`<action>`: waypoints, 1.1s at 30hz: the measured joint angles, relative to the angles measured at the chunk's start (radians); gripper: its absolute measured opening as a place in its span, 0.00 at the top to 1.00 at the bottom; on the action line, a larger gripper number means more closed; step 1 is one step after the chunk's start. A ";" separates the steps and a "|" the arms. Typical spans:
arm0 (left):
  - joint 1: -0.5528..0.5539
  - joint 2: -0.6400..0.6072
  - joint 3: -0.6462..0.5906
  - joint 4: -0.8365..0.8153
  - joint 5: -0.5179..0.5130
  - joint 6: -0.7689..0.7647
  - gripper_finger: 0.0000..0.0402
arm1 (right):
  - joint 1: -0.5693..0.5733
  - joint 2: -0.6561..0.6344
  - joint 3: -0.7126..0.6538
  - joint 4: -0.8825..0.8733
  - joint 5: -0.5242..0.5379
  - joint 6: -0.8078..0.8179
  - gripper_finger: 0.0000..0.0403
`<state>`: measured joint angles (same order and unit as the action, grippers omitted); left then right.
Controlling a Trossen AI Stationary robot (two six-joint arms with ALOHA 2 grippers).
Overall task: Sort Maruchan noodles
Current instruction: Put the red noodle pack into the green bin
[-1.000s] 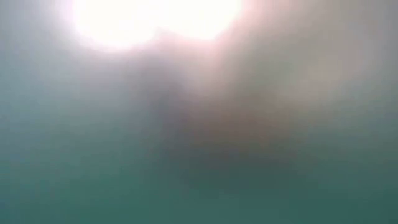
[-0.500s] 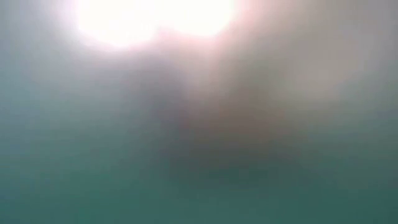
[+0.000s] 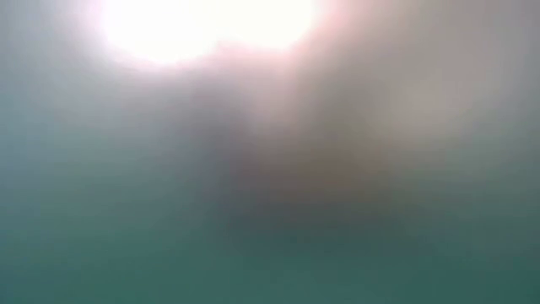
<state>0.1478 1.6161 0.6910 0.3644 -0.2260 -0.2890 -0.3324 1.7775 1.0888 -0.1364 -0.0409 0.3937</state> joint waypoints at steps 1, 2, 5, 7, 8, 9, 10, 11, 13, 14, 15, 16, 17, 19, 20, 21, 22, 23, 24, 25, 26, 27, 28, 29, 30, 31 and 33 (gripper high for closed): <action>0.001 0.000 0.000 0.000 0.000 0.000 0.42 | 0.010 -0.011 -0.001 -0.016 -0.029 0.000 0.67; 0.001 0.000 0.000 -0.002 0.000 0.000 0.42 | 0.019 -0.021 -0.002 -0.030 -0.060 -0.001 0.67; 0.004 0.000 0.000 -0.013 0.000 0.000 0.42 | 0.047 -0.056 -0.003 -0.055 -0.125 -0.041 0.68; 0.007 0.000 0.000 -0.028 0.000 0.000 0.42 | 0.058 -0.085 -0.003 -0.061 -0.131 -0.072 0.68; 0.008 0.000 0.000 -0.036 0.000 -0.002 0.42 | 0.060 -0.101 -0.003 -0.069 -0.128 -0.089 0.68; 0.009 0.000 0.000 -0.042 0.000 -0.005 0.42 | 0.059 -0.114 -0.003 -0.079 -0.121 -0.113 0.68; 0.010 0.000 0.000 -0.043 0.000 -0.008 0.42 | 0.058 -0.129 -0.003 -0.087 -0.117 -0.136 0.68; 0.011 0.000 0.000 -0.043 0.000 -0.011 0.42 | 0.056 -0.142 -0.003 -0.099 -0.110 -0.154 0.68; 0.013 0.000 0.000 -0.042 -0.001 -0.017 0.42 | 0.055 -0.162 -0.008 -0.115 -0.044 -0.168 0.68; 0.013 0.000 0.000 -0.042 -0.001 -0.020 0.42 | 0.055 -0.168 -0.012 -0.125 0.000 -0.170 0.68; 0.014 0.000 0.000 -0.042 -0.001 -0.028 0.42 | 0.055 -0.171 -0.016 -0.134 0.045 -0.170 0.69; 0.014 0.000 0.000 -0.042 -0.002 -0.031 0.42 | 0.055 -0.171 -0.021 -0.139 0.079 -0.171 0.69; 0.014 0.000 0.000 -0.041 -0.001 -0.037 0.42 | 0.055 -0.171 -0.028 -0.143 0.096 -0.170 0.69; 0.014 0.000 0.000 -0.043 0.007 -0.075 0.42 | 0.055 -0.170 -0.047 -0.144 0.103 -0.170 0.69; 0.014 0.000 0.000 -0.048 0.025 -0.091 0.42 | 0.055 -0.170 -0.058 -0.140 0.102 -0.170 0.70; 0.014 0.000 0.000 -0.056 0.050 -0.105 0.42 | 0.056 -0.170 -0.069 -0.138 0.102 -0.170 0.70; 0.014 0.000 0.000 -0.067 0.078 -0.120 0.42 | 0.056 -0.170 -0.079 -0.138 0.102 -0.170 0.70; 0.015 0.000 0.000 -0.079 0.099 -0.131 0.42 | 0.056 -0.170 -0.088 -0.138 0.102 -0.170 0.69; 0.015 0.000 0.000 -0.090 0.112 -0.150 0.42 | 0.056 -0.170 -0.096 -0.137 0.102 -0.169 0.69; 0.015 0.000 0.000 -0.102 0.116 -0.171 0.42 | 0.056 -0.170 -0.104 -0.135 0.102 -0.169 0.69; 0.015 0.000 0.000 -0.117 0.116 -0.199 0.42 | 0.056 -0.170 -0.113 -0.122 0.102 -0.169 0.69; 0.016 0.000 0.000 -0.133 0.116 -0.227 0.42 | 0.057 -0.169 -0.122 -0.106 0.103 -0.169 0.69; 0.016 0.000 0.000 -0.146 0.116 -0.262 0.42 | 0.057 -0.167 -0.132 -0.090 0.103 -0.172 0.69; 0.016 0.000 -0.001 -0.148 0.115 -0.304 0.42 | 0.058 -0.164 -0.142 -0.079 0.102 -0.179 0.69; 0.016 0.000 -0.003 -0.146 0.114 -0.346 0.42 | 0.058 -0.159 -0.151 -0.073 0.102 -0.188 0.69; 0.018 0.000 -0.005 -0.144 0.114 -0.385 0.42 | 0.058 -0.156 -0.159 -0.067 0.103 -0.197 0.70; 0.023 0.000 -0.012 -0.145 0.115 -0.460 0.42 | 0.058 -0.151 -0.168 -0.065 0.104 -0.211 0.70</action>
<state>0.1711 1.6161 0.6787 0.2198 -0.1110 -0.7490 -0.2749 1.6265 0.9204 -0.2018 0.0630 0.1829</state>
